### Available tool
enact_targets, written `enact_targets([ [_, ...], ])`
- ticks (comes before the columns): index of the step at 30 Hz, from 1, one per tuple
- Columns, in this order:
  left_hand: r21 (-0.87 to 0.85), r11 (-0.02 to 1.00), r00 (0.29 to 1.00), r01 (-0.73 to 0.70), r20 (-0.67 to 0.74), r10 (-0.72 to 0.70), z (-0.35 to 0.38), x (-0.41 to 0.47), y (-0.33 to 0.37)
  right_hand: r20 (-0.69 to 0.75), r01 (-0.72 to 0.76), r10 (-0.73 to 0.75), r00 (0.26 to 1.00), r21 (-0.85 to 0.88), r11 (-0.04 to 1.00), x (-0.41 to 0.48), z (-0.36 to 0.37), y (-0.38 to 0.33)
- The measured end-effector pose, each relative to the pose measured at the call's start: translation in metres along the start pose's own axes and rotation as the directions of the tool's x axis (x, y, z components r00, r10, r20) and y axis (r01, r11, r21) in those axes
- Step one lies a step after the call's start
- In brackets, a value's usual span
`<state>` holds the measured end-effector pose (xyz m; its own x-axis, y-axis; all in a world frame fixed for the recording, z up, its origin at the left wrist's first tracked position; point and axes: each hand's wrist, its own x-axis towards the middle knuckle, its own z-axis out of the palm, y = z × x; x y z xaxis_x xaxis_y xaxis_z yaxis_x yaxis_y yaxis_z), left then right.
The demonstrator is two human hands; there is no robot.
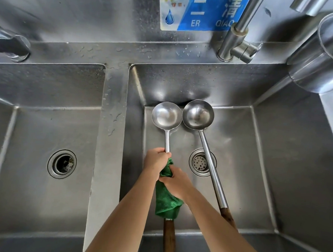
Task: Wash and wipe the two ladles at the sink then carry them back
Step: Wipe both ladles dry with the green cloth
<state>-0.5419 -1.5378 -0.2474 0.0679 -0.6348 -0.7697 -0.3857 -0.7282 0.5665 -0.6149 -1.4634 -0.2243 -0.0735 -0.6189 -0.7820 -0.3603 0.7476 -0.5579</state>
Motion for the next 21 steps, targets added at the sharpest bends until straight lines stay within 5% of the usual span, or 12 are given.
enact_targets([
  [5,0.23,0.968,0.993,-0.103,-0.032,0.114,-0.013,-0.023,0.019,0.05,-0.016,0.012,0.999,0.085,0.996,-0.025,-0.011,-0.008],
  [8,0.235,0.956,0.983,-0.173,-0.018,0.183,-0.036,-0.064,0.046,0.094,-0.054,0.016,0.995,0.416,0.908,-0.068,-0.037,-0.021],
  [10,0.067,0.978,0.98,-0.199,0.013,0.199,-0.057,-0.102,0.057,0.177,-0.094,-0.05,0.983,0.72,0.687,-0.101,-0.057,-0.032],
  [12,-0.091,0.98,0.957,-0.176,0.216,0.192,-0.073,-0.135,0.057,0.228,-0.133,-0.18,0.957,0.896,0.424,-0.133,-0.078,-0.042],
  [15,-0.348,0.936,0.791,0.04,0.584,0.183,-0.083,-0.179,0.054,0.157,-0.111,-0.326,0.932,0.982,0.154,-0.17,-0.097,-0.07],
  [18,-0.479,0.864,0.726,0.157,0.648,0.227,-0.092,-0.207,0.063,-0.012,0.073,-0.294,0.956,0.978,0.196,-0.177,-0.102,-0.089],
  [21,-0.422,0.9,0.789,-0.103,0.517,0.333,-0.108,-0.222,0.076,-0.071,0.165,-0.293,0.953,0.936,0.309,-0.179,-0.097,-0.101],
])
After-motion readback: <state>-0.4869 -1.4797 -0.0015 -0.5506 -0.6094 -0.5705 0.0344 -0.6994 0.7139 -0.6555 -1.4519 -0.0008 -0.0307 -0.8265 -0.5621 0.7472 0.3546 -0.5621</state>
